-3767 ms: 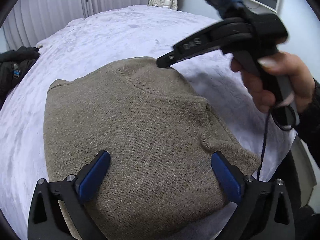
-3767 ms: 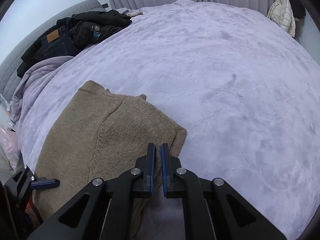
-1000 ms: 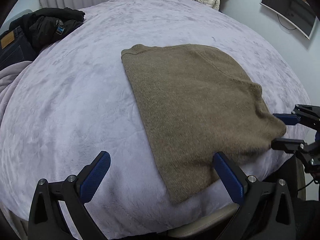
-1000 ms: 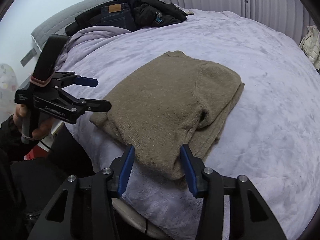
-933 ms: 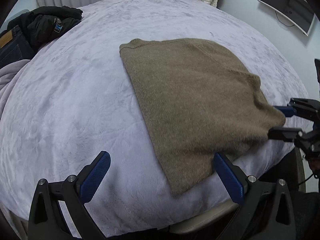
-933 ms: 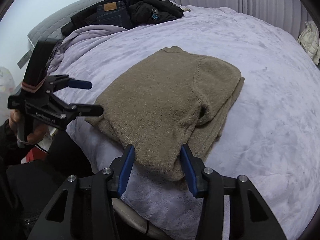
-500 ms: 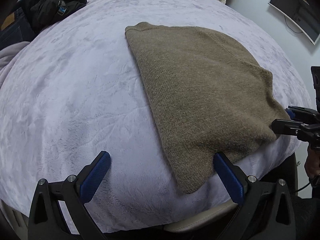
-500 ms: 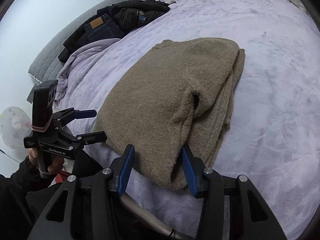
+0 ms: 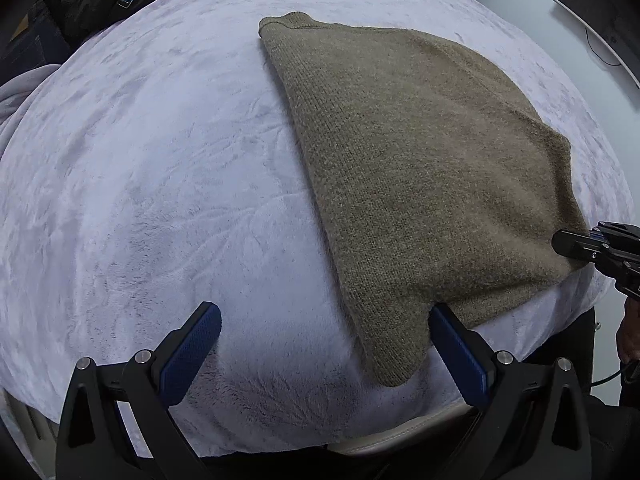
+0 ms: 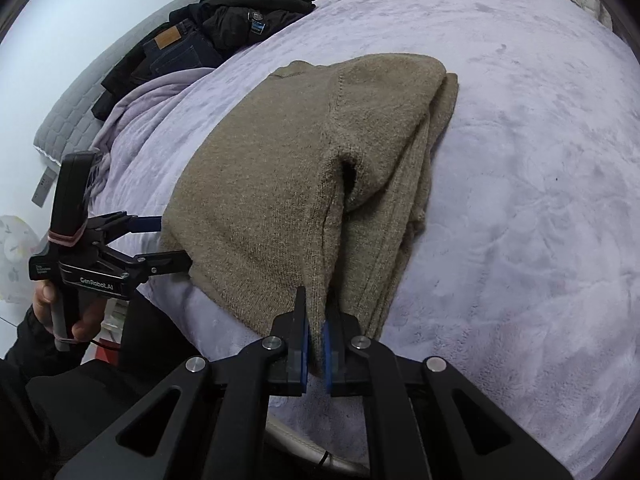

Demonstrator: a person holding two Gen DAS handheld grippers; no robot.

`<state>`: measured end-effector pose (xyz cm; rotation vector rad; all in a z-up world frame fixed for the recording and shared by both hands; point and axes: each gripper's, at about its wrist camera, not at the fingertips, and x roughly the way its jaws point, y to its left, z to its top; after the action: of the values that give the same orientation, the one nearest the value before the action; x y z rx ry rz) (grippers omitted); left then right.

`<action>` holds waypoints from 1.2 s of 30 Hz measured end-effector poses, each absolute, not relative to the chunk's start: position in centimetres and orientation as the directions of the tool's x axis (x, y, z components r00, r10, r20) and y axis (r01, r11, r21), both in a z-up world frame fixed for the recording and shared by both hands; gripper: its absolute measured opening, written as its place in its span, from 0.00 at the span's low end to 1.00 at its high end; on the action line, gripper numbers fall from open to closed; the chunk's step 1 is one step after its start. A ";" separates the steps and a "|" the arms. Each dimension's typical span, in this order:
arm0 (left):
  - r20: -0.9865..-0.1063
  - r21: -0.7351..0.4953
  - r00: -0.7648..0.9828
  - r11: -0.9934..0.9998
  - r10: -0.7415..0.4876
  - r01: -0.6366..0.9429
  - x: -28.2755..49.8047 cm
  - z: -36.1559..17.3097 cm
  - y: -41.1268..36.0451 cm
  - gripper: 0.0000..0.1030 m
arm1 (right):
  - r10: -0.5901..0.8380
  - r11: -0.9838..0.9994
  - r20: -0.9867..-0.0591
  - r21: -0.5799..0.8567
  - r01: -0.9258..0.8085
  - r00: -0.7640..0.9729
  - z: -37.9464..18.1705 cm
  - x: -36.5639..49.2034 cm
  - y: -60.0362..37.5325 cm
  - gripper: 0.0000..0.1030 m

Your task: Fold small clothes

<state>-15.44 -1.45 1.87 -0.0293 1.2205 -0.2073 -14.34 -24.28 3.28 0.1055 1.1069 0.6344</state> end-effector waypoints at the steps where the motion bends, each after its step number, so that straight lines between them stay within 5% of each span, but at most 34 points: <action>1: -0.929 -0.130 0.328 0.981 -0.171 0.143 -15.5 1.9 -1.4 1.00 | 0.525 0.818 -0.801 0.381 -0.431 0.289 3.5 -14.4 -24.2 0.06; 8: -0.880 -0.025 0.459 0.979 -0.117 0.202 -15.9 7.6 -1.5 1.00 | 0.569 0.784 -0.743 0.362 -0.504 0.351 8.5 -14.8 -25.1 0.09; 11: -0.855 -0.033 0.507 0.985 -0.114 0.167 -14.3 9.4 -0.9 1.00 | 0.519 0.784 -0.759 0.239 -0.573 0.394 9.7 -14.0 -23.5 0.14; 18: -0.904 -0.052 0.416 0.991 -0.099 0.124 -12.3 4.8 -2.5 1.00 | 0.486 0.783 -0.777 0.183 -0.595 0.400 8.8 -10.4 -20.1 0.15; 21: -0.909 -0.104 0.393 0.988 -0.141 0.113 -12.5 3.7 -2.9 1.00 | 0.368 0.814 -0.811 0.044 -0.580 0.454 6.9 -9.6 -19.3 0.34; 26: -0.913 -0.075 0.389 0.989 -0.120 0.130 -12.0 4.4 -3.9 1.00 | 0.382 0.874 -0.820 0.170 -0.455 0.427 5.6 -8.1 -23.3 0.38; 31: -0.870 -0.065 0.477 0.987 -0.127 0.144 -9.7 7.9 -4.9 1.00 | 0.415 0.871 -0.771 0.183 -0.456 0.483 8.6 -8.6 -24.1 0.42; 36: -0.900 0.055 0.436 0.990 -0.007 0.130 -5.6 5.3 -5.9 1.00 | 0.414 0.830 -0.783 0.115 -0.546 0.464 8.7 -8.4 -20.8 0.53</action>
<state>-5.59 -5.87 5.34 0.1226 1.1177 -0.0855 -8.36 -20.77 8.74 -0.1597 0.9147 0.5926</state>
